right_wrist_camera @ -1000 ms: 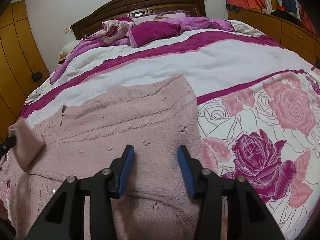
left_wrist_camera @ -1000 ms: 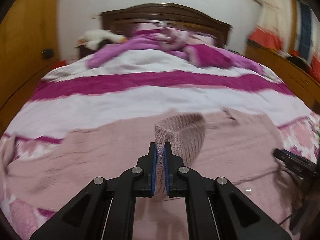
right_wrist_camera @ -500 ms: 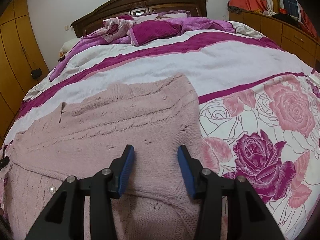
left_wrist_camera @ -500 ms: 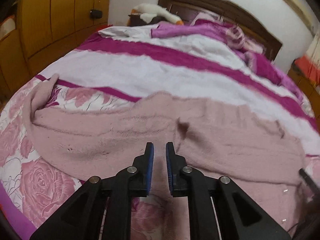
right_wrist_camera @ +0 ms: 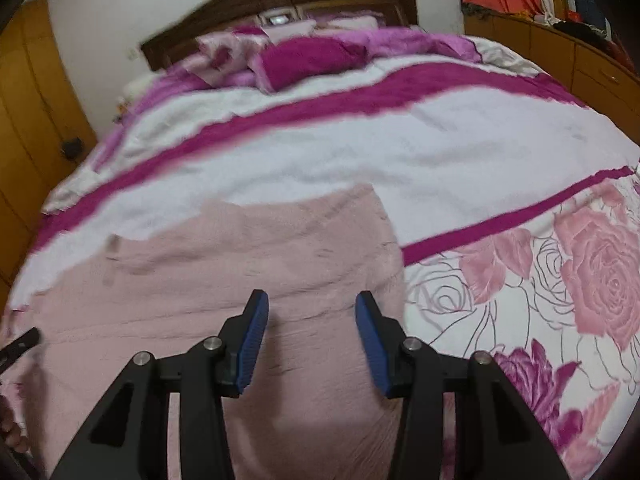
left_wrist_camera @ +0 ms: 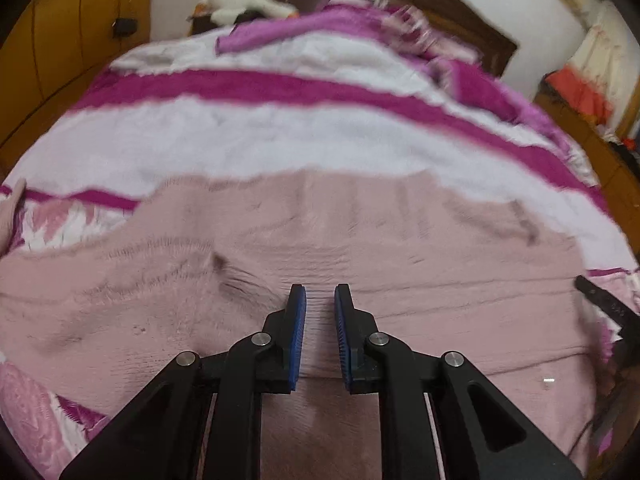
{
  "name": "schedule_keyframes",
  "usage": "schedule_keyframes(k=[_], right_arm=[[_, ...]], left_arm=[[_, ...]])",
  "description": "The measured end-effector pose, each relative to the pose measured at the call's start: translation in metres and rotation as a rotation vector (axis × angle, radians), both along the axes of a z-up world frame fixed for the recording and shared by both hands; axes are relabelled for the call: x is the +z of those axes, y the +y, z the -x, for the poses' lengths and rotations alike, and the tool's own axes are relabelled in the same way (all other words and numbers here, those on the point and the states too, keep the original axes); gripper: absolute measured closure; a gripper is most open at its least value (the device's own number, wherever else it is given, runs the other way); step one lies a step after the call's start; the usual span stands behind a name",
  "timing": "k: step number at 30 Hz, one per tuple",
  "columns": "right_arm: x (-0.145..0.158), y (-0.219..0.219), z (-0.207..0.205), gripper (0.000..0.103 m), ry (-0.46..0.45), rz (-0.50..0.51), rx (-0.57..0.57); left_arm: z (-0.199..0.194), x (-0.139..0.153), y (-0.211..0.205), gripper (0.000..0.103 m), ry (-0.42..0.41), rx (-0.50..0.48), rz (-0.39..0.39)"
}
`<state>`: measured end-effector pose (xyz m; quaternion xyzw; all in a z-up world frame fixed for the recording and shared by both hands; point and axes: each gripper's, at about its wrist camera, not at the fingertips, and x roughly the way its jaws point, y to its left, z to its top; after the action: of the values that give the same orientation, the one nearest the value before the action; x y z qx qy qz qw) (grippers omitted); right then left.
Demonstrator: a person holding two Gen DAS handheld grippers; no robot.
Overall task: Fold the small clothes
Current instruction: 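Grasp the other sleeve with the left tool and fold it across the body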
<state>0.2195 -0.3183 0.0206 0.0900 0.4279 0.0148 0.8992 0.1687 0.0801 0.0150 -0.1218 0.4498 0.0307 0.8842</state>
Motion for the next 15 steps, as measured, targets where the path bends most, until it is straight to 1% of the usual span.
schedule_keyframes(k=[1,3,6,11,12,15], right_arm=[[-0.010,-0.002,-0.005,0.055,0.010,0.025,-0.003],[-0.015,-0.003,-0.006,0.055,-0.011,0.044,-0.006],[-0.014,-0.001,-0.004,0.055,-0.017,0.064,-0.008],[-0.004,0.000,0.004,0.055,-0.016,0.062,-0.018],[0.000,0.001,0.009,0.054,-0.017,0.055,-0.018],[0.011,0.004,0.021,0.046,-0.021,0.035,-0.009]], left_arm=[[-0.002,-0.008,0.003,0.103,0.009,0.006,0.020],[0.000,-0.010,0.004,0.103,-0.012,0.007,0.028],[0.003,-0.007,0.000,0.103,-0.014,-0.006,0.002],[0.018,0.006,0.004,0.103,-0.003,0.001,0.003],[0.024,0.010,0.006,0.103,-0.004,0.011,-0.004],[0.039,0.020,0.018,0.102,-0.010,0.056,-0.022]])
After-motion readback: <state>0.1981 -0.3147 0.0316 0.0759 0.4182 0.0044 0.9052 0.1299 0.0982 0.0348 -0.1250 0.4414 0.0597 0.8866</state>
